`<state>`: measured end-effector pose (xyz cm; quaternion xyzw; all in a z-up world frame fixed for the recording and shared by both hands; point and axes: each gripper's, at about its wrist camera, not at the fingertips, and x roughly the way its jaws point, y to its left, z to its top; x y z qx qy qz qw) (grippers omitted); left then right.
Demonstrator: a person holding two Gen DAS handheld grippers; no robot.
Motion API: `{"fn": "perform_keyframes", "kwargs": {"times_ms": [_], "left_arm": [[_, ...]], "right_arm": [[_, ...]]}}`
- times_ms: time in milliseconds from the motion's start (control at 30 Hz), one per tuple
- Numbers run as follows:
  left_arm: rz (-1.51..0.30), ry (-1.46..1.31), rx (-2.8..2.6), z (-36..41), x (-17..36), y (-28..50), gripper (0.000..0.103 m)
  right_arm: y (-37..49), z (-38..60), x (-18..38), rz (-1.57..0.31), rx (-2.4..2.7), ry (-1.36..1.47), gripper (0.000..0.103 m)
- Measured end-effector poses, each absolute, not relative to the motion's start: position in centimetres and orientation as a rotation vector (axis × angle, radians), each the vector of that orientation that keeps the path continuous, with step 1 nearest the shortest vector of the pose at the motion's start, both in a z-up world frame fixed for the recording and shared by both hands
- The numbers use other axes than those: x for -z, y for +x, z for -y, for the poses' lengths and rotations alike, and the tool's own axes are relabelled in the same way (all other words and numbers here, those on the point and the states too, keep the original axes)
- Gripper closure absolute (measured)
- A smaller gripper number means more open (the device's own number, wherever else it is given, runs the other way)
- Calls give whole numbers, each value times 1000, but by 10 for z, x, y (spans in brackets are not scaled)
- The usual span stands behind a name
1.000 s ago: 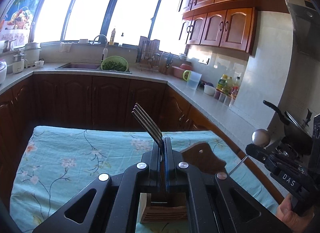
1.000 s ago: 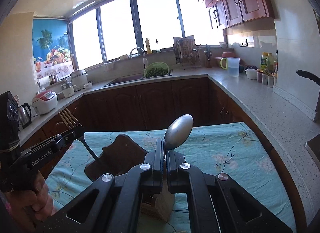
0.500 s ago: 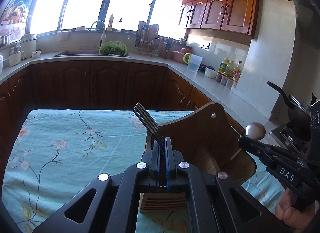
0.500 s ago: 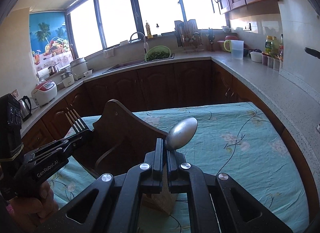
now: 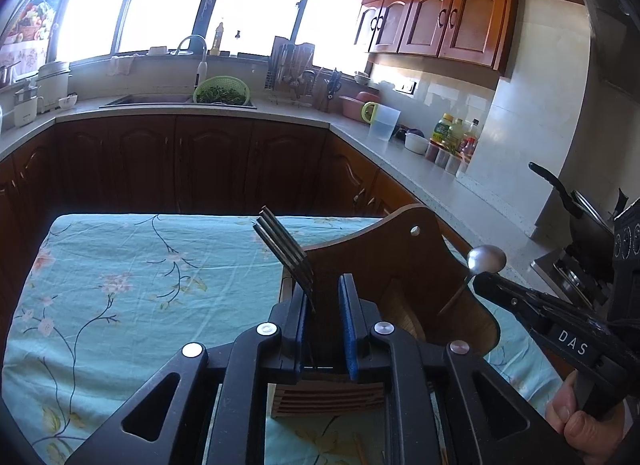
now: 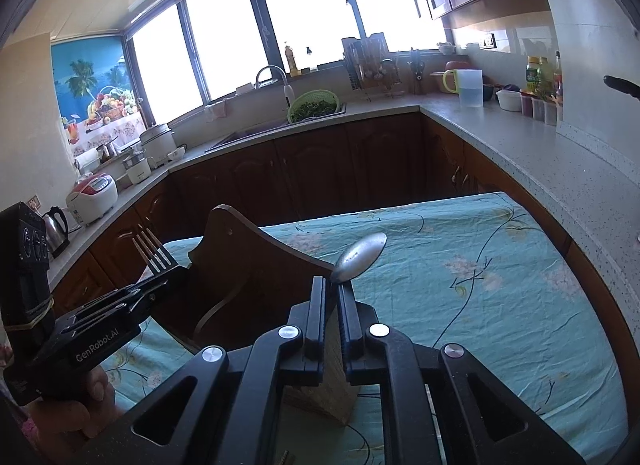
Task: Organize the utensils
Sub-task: 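Carry the fork and spoon to the wooden caddy and lower them in with both grippers, then open both grippers to release the fork and spoon into the caddy, then move both grippers back over the wooden chopsticks on the cloth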
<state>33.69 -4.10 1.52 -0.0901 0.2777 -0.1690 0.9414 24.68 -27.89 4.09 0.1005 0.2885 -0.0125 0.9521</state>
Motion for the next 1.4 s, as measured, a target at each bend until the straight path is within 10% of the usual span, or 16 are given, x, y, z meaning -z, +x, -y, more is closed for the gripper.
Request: {"fn": "perform_keyframes", "kwargs": {"times_ms": [167,333,600,1400], "left_arm": [[-538,-168,311,39,-20,321,51],[-544,-179,295,33,-19,306,50],[-536,-183,233,17,-20,254,37],[-620,-262,154,-5,5,79,25]], "right_arm": [[230,289,-47,-555,32,252,60],[208,298,-55,-518,51,283,53],[154,302,-60,-438,53,318,14],[30,268,0,-537,90,347,7]]}}
